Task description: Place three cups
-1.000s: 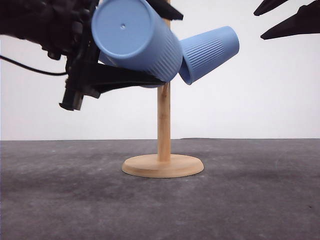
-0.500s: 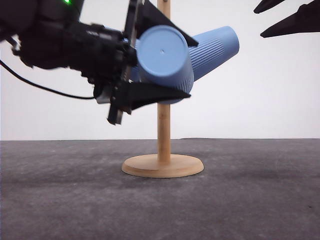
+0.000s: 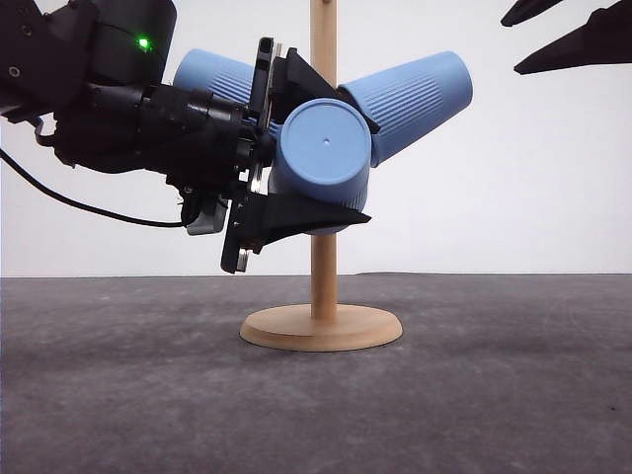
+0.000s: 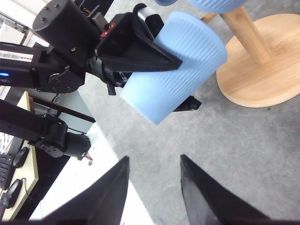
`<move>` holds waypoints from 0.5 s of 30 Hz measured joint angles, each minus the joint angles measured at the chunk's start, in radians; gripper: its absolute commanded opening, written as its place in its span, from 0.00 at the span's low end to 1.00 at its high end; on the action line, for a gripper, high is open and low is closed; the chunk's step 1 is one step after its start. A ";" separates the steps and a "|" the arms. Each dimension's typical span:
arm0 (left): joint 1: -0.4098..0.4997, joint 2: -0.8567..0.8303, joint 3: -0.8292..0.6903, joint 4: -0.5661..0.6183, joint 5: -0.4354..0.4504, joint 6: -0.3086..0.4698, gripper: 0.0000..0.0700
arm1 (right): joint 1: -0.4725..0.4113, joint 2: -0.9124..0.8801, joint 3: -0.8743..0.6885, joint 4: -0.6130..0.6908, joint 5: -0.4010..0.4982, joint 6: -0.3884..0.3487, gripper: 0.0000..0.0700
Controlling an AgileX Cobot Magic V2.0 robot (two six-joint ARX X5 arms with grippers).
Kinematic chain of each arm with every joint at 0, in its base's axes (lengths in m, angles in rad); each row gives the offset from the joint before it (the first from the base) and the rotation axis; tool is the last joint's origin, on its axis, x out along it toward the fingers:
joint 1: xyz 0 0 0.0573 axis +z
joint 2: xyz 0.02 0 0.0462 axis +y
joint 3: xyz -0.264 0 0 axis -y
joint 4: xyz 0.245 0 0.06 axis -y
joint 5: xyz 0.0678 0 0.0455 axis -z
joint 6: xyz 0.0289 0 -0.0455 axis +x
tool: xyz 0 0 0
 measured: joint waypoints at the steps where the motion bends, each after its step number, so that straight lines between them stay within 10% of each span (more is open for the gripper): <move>1: 0.000 0.004 0.000 0.001 0.000 0.000 0.62 | 0.000 0.000 0.000 0.000 -0.001 0.000 0.31; 11: 0.005 0.043 0.005 0.052 0.001 -0.001 0.63 | 0.016 0.000 0.000 0.000 -0.006 0.000 0.31; 15: 0.006 0.044 0.010 0.048 0.001 0.000 0.80 | 0.019 0.000 0.000 0.000 -0.007 0.000 0.31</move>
